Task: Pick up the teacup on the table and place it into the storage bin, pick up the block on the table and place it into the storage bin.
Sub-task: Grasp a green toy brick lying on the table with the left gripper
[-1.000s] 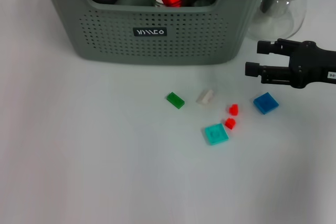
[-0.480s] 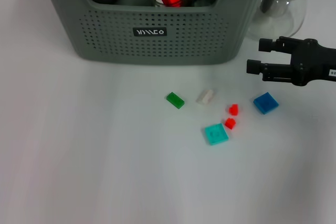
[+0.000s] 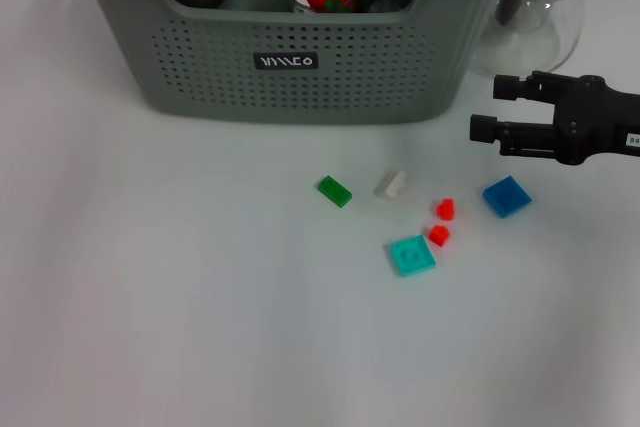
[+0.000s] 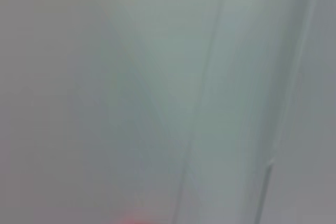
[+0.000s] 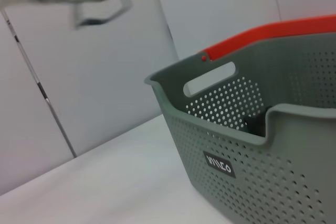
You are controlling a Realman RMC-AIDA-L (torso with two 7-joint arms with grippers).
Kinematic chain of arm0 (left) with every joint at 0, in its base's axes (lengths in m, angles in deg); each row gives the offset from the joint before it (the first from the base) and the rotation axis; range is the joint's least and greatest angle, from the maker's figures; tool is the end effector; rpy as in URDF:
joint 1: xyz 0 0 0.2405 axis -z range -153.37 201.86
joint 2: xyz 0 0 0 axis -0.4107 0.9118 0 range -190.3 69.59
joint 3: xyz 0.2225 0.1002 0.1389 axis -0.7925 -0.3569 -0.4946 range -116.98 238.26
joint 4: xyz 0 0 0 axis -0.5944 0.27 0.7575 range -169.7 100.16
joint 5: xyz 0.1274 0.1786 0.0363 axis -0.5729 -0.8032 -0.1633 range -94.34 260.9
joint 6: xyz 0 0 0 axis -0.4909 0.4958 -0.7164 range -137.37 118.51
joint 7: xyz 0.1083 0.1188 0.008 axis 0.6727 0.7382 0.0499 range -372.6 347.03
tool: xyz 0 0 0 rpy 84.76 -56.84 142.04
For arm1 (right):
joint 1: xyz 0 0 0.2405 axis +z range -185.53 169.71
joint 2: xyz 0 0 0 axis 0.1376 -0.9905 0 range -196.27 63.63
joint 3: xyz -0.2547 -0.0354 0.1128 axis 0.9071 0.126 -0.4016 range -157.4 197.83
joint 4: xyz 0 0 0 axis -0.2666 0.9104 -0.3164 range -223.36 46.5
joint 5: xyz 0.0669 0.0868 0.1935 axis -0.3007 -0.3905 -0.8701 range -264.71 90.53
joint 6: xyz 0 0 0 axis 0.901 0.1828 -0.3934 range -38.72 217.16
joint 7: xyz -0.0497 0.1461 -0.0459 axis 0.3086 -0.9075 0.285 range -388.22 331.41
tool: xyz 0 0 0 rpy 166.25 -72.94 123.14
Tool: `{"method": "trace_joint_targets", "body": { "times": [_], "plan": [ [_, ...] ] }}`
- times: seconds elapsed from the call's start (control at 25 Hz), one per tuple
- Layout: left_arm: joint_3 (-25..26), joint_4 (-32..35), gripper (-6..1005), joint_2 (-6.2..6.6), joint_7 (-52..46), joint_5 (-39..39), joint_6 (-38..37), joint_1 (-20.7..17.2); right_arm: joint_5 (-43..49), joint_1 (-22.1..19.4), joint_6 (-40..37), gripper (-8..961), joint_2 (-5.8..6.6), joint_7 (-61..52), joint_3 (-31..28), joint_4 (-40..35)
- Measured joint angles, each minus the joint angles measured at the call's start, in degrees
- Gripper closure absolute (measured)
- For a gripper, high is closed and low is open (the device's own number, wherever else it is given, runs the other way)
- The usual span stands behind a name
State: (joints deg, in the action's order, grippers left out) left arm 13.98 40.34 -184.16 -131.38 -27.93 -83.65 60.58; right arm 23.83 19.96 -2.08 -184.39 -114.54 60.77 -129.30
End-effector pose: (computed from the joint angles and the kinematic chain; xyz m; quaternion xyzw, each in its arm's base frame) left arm -0.1343 0.4410 0.0673 -0.8830 -0.2347 -0.3025 0.2717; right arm 0.2846 0.3529 -0.0066 -0.9211 0.2567 0.2631 0.1284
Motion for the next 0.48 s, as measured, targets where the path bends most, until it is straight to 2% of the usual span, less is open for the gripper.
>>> {"method": "trace_joint_targets", "body": {
  "times": [0.08,0.2,0.32,0.4,0.48],
  "plan": [
    [5.54,0.1,337,-0.85,9.17,8.35,-8.19,-5.94,0.04,0.02,0.15,97,0.03,0.0,0.03,0.0],
    [13.18,-6.56,336,-0.86,22.35,11.97,-20.51,-11.1,0.1,0.02,0.16,97,0.1,-0.61,0.05,-0.03],
    [19.58,-15.61,336,-0.8,36.44,7.8,-28.36,-13.82,0.16,0.01,-0.03,96,0.17,-2.06,0.02,-0.23],
    [20.93,-21.34,337,-0.9,45.06,3.61,-30.19,-15.22,0.18,0.03,-0.2,96,0.27,-2.47,-0.08,-0.25],
    [20.95,-28.86,339,-0.97,51.76,0.09,-28.47,-15.31,0.18,0.04,-0.26,96,0.38,-2.58,-0.25,-0.25]
  ]
}}
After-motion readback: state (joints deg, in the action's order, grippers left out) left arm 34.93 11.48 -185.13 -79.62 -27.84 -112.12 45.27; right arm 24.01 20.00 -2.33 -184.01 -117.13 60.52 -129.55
